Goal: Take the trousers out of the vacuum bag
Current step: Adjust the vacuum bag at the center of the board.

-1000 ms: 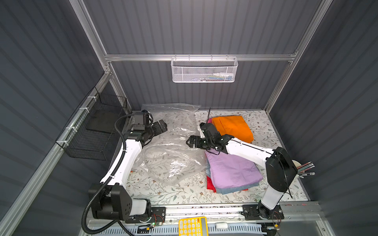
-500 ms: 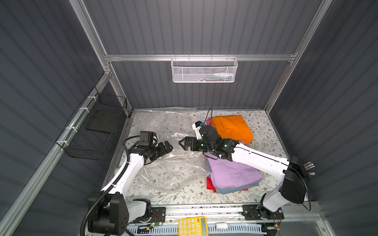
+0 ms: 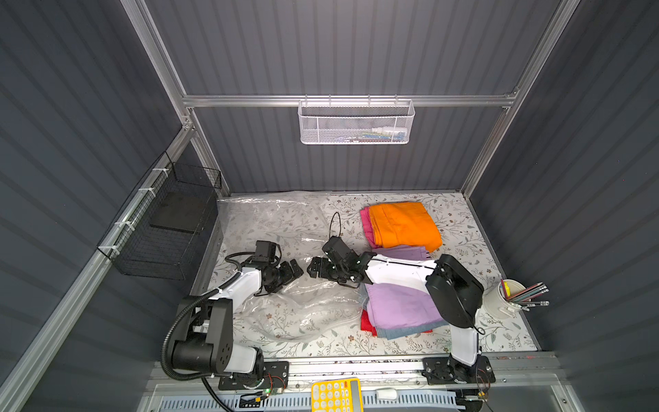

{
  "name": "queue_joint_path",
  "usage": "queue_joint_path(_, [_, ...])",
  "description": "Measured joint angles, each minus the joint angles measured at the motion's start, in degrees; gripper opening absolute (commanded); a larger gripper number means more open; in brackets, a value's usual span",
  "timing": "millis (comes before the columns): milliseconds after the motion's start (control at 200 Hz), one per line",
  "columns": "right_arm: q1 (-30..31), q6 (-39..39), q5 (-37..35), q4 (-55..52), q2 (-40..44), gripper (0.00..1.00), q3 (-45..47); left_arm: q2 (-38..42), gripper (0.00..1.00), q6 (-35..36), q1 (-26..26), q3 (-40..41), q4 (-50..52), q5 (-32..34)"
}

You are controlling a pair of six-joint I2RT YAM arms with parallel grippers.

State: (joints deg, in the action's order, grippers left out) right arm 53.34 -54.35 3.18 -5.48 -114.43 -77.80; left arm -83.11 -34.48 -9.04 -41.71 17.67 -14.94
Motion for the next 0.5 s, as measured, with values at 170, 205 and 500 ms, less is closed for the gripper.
queue_joint_path(170, [-2.2, -1.7, -3.3, 1.1, -5.8, 0.93, -6.0, -3.0, 1.0, -0.3, 0.0, -4.1, -2.8, 1.9])
queue_joint_path(205, [-2.8, -1.9, -3.8, 1.2, -7.1, 0.93, -7.6, -3.4, 1.0, -0.3, 0.0, -5.4, -2.8, 2.2])
queue_joint_path(500, [-10.2, 0.0, -3.3, 0.3, -18.5, 0.93, -24.7, -4.1, 1.0, 4.0, 0.1, -22.6, 2.4, 5.1])
